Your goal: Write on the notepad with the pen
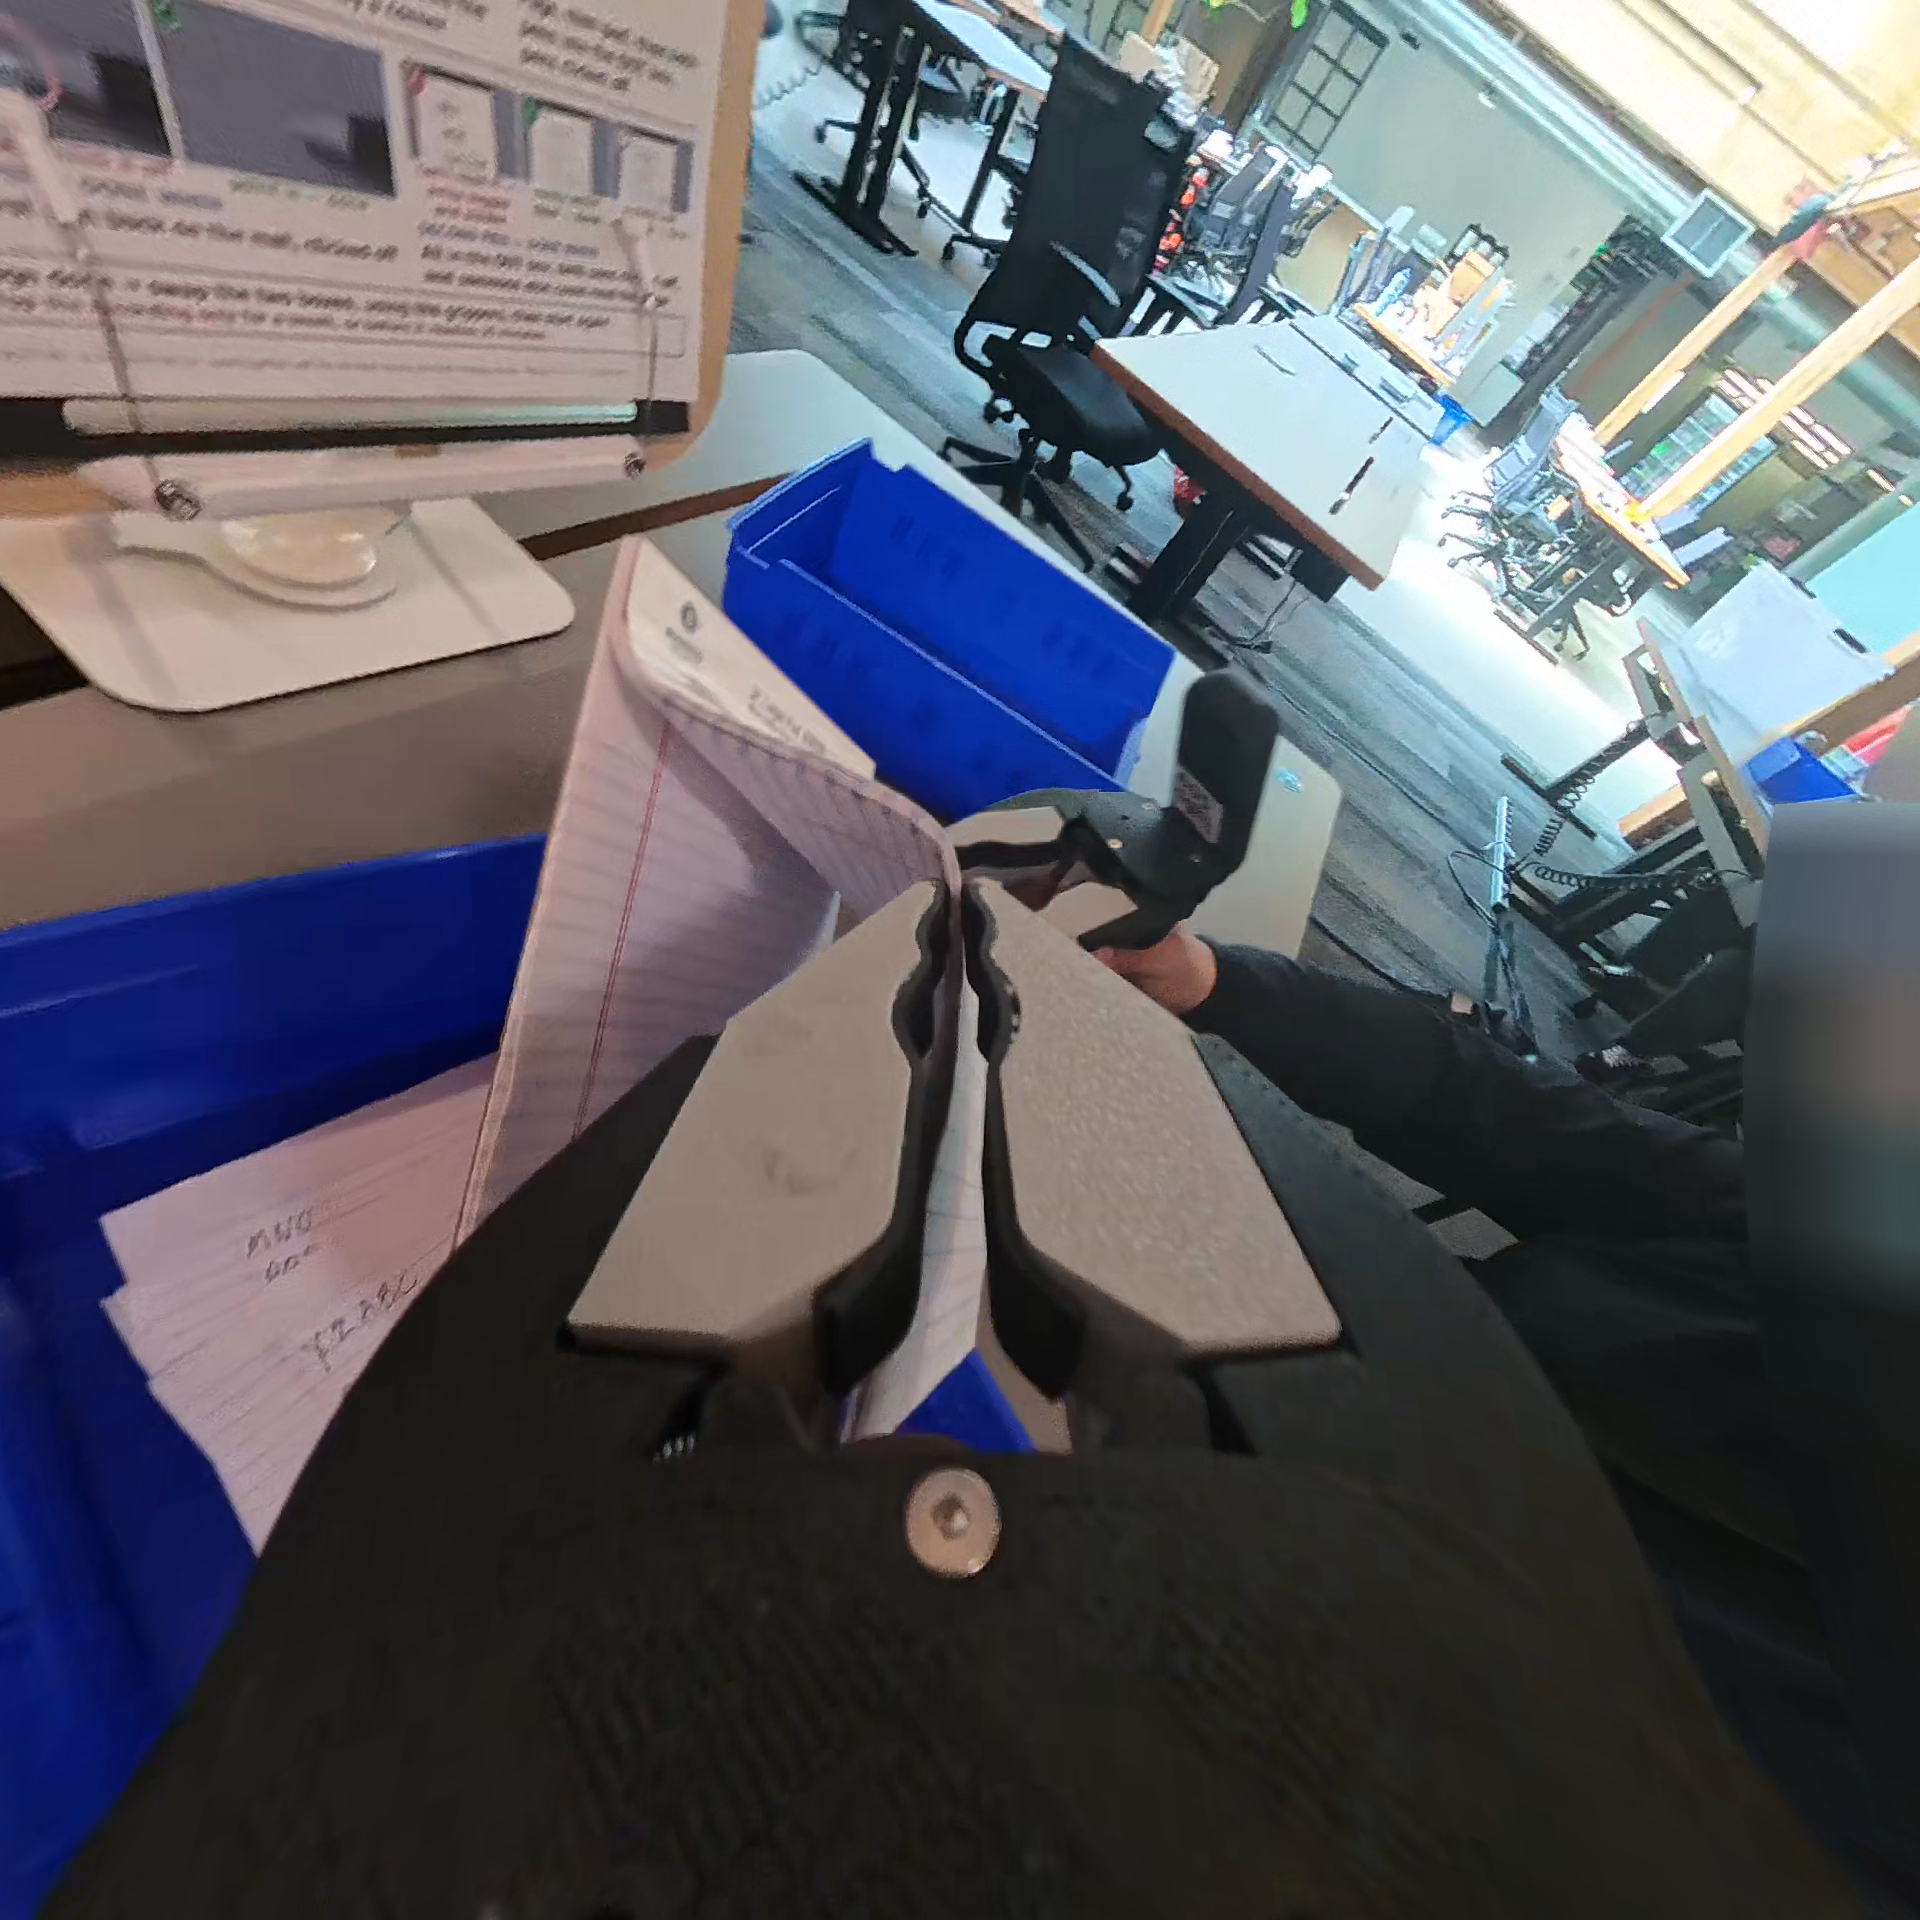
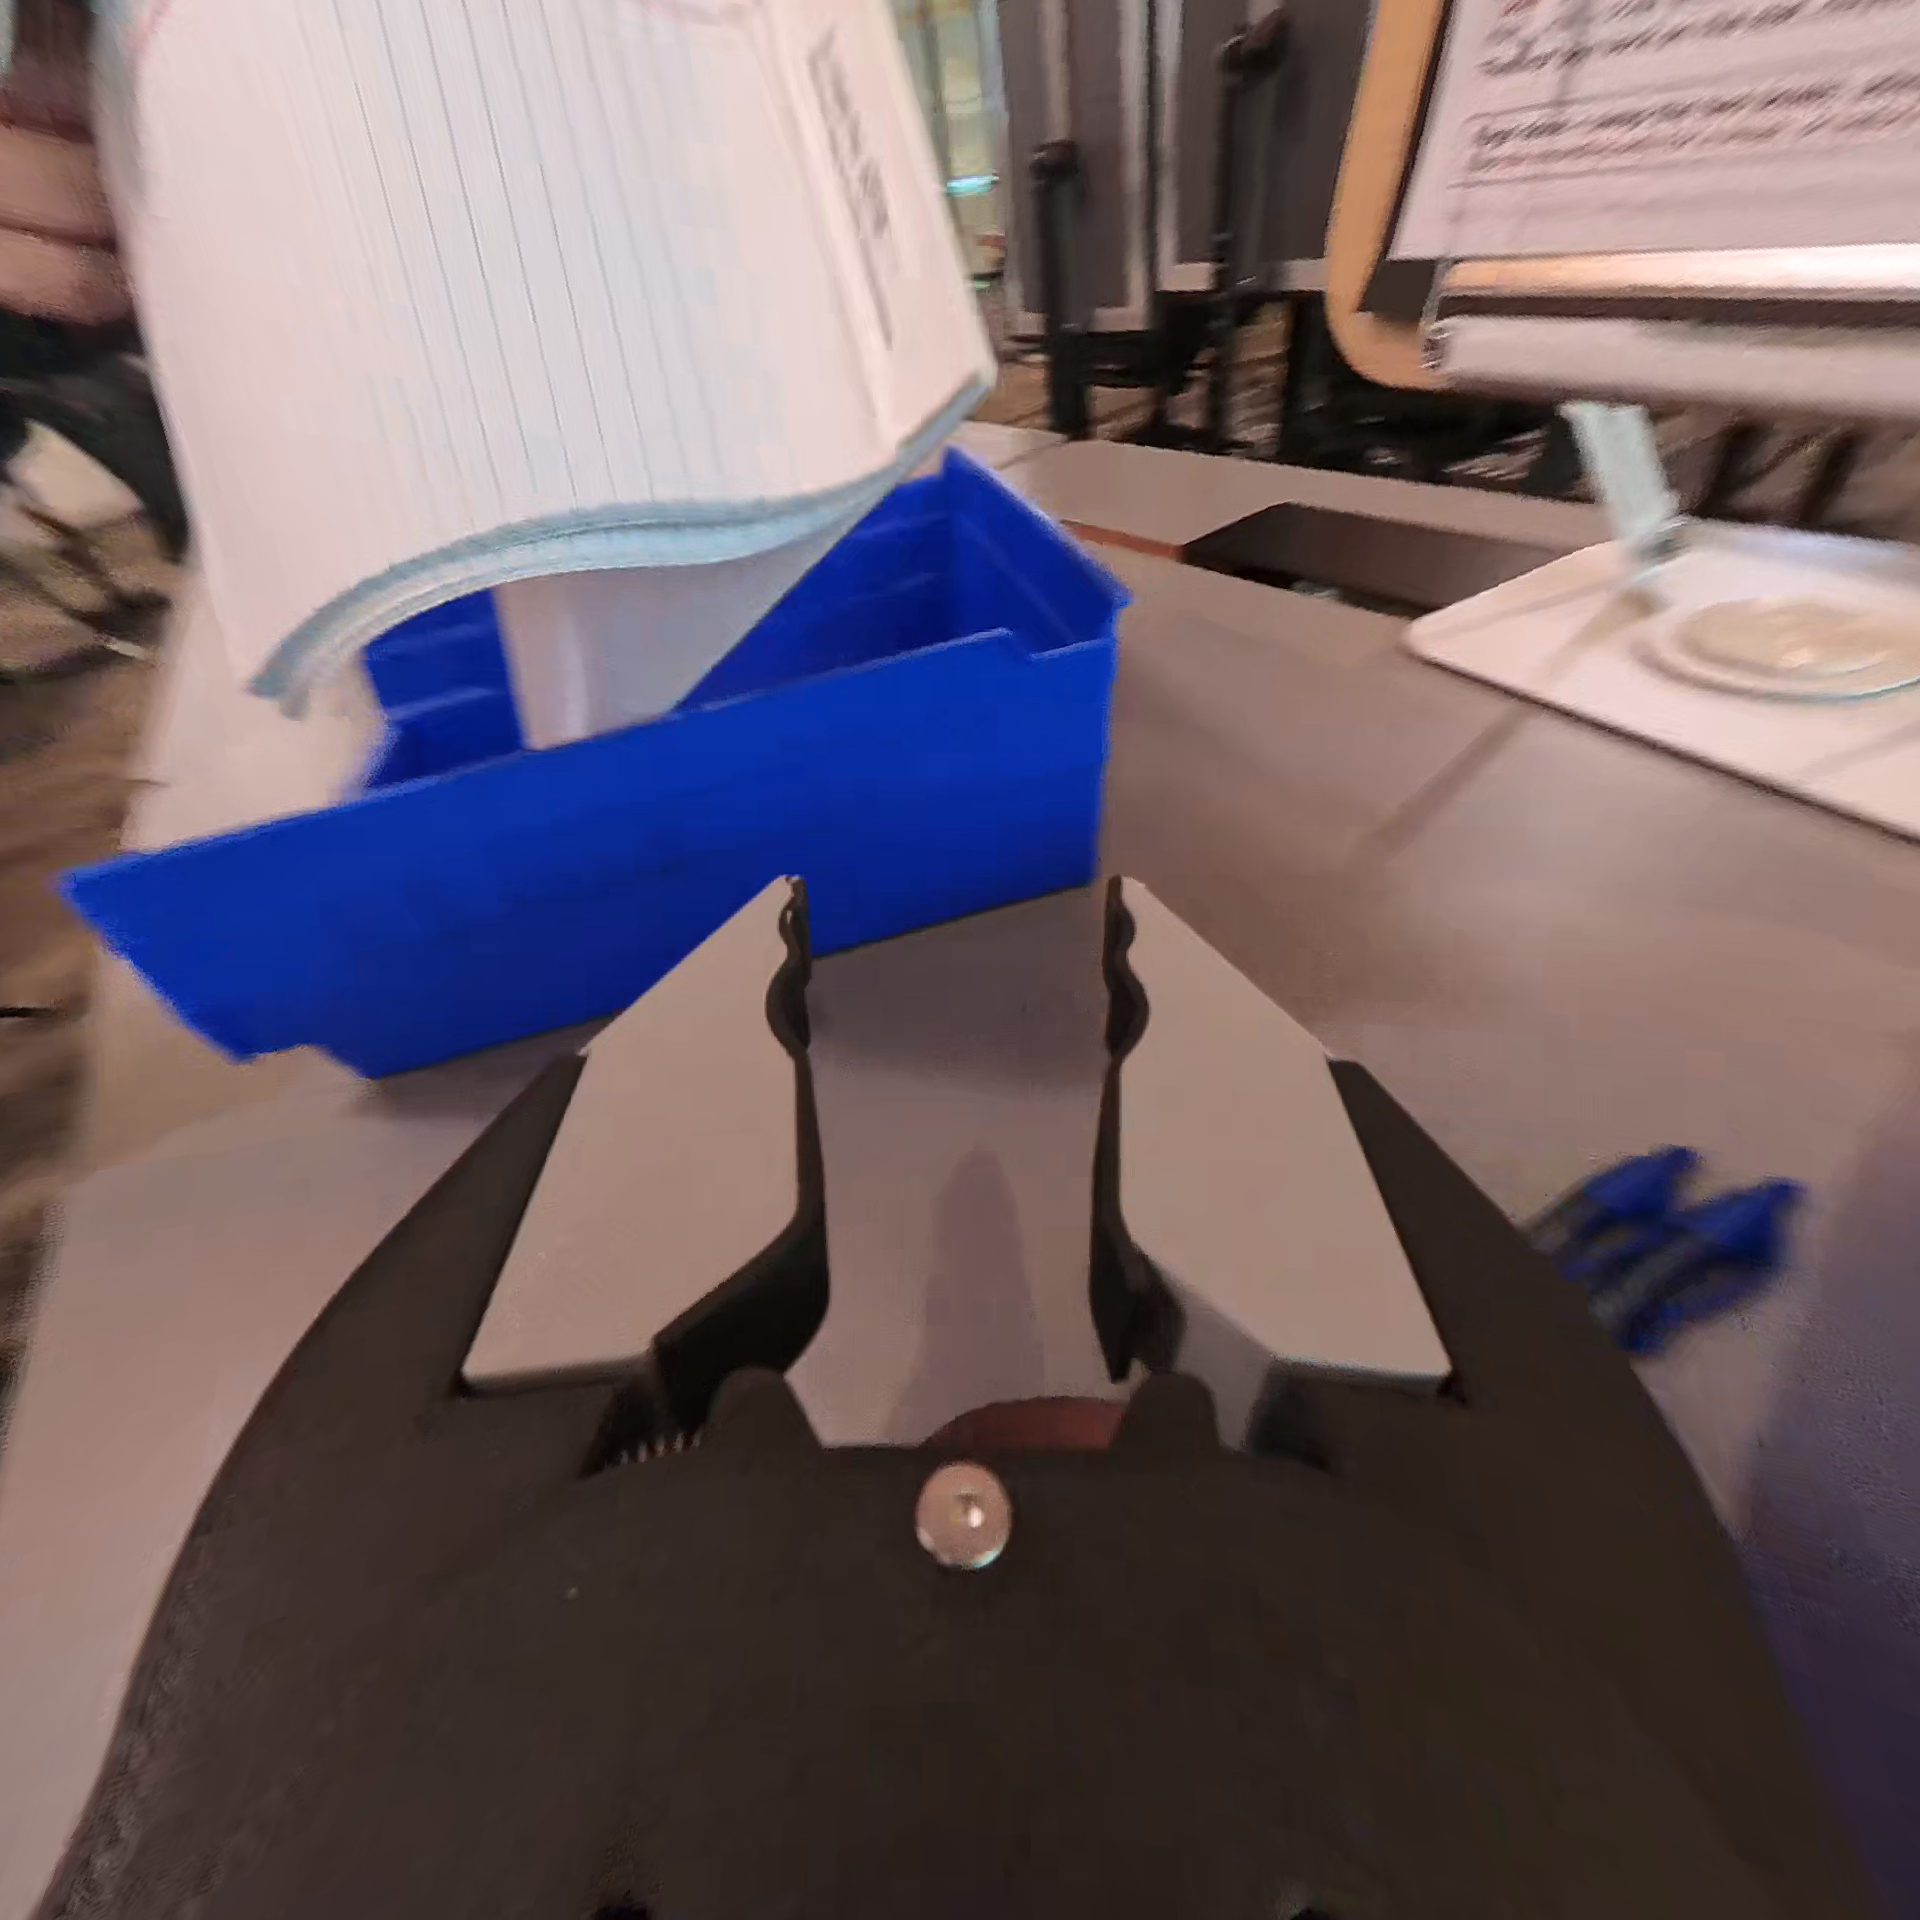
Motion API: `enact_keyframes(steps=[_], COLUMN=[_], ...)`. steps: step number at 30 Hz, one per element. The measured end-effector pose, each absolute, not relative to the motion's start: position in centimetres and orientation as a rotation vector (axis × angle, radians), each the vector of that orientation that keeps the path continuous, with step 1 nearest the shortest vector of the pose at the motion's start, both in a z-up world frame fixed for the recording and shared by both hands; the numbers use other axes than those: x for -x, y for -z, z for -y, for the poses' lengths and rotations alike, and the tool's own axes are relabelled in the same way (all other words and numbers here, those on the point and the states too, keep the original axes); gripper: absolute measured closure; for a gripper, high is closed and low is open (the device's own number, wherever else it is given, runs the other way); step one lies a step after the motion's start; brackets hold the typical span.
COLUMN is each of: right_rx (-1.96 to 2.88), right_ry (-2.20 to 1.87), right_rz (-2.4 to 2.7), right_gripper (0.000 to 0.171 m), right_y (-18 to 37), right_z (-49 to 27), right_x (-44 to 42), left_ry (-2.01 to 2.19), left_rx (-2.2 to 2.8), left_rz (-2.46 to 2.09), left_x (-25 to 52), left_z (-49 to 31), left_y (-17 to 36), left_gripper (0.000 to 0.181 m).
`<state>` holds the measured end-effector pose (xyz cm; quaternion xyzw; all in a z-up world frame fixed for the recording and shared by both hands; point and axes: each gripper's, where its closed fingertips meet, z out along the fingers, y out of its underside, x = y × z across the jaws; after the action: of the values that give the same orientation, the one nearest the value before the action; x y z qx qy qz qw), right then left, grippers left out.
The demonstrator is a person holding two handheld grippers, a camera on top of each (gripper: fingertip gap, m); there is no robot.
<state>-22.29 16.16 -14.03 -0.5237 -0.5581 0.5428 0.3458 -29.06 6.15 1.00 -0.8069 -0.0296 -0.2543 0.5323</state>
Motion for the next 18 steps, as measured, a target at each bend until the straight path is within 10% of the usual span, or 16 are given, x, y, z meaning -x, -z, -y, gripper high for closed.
enact_keyframes(steps=[18], right_rx=[1.246], right_ry=[-2.038], right_rz=[1.283], right_gripper=[0.104], right_y=[8.3], right_z=[-13.8], right_x=[20.0], left_ry=[0.509], left_rx=[1.994], left_rz=[-0.167], left_x=[20.4], left_z=[-7.5], left_y=[-1.8], left_gripper=[0.181])
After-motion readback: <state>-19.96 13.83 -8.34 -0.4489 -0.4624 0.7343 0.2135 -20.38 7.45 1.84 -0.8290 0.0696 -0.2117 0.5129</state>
